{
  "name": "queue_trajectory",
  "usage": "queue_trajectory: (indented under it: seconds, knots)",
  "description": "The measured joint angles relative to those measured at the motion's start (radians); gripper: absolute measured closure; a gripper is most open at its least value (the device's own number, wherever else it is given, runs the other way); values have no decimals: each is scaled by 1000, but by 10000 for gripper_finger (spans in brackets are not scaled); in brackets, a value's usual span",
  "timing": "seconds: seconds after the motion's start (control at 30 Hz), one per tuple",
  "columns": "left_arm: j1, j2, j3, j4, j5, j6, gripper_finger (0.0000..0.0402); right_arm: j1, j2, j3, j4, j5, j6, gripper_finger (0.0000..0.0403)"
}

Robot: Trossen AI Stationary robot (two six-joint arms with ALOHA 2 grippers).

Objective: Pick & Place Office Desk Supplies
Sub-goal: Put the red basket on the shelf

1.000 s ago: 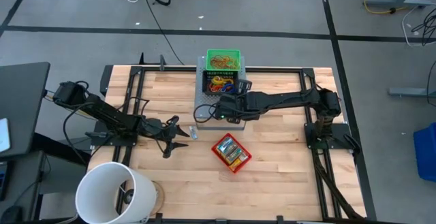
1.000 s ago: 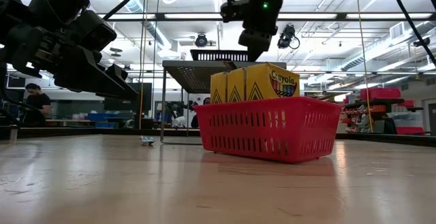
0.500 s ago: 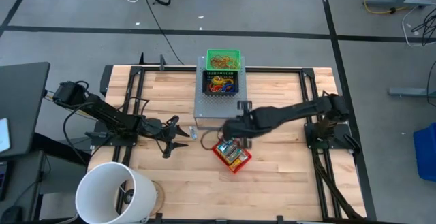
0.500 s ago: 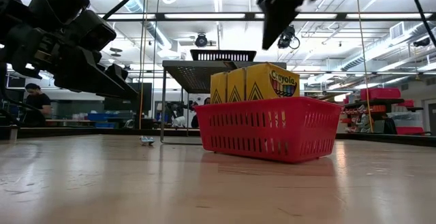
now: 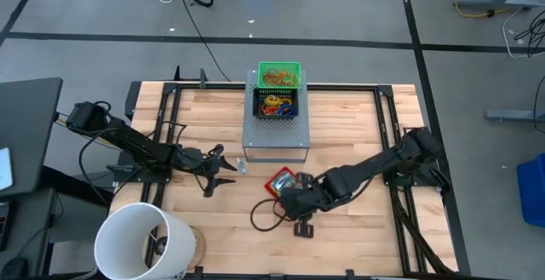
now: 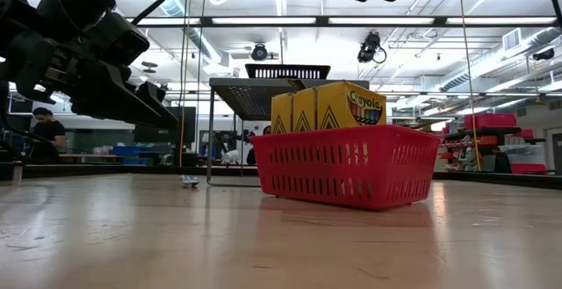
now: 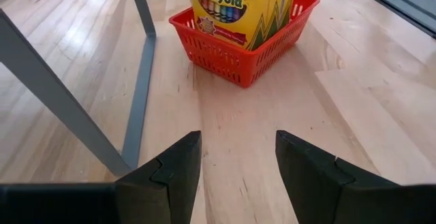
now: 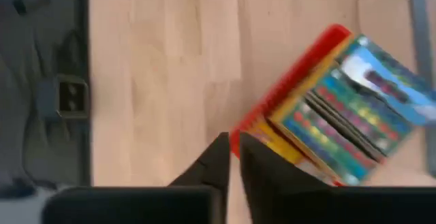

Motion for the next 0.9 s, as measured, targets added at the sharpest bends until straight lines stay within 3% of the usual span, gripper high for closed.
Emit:
queue_trajectory:
  seconds: [0.27, 0.4, 0.57, 0.9]
  knots:
    - [0, 0, 0, 0, 37, -7, 208, -1, 82, 0, 77, 15, 224, 233]
    - [-2, 0, 0, 0, 52, -11, 208, 6, 132, 0, 82, -24, 301, 196]
    - [-2, 0, 0, 0, 52, -6, 208, 31, 170, 0, 87, -45, 379, 196]
    - [-7, 0, 1, 13, 54, -6, 208, 27, 254, 0, 46, 84, 342, 216]
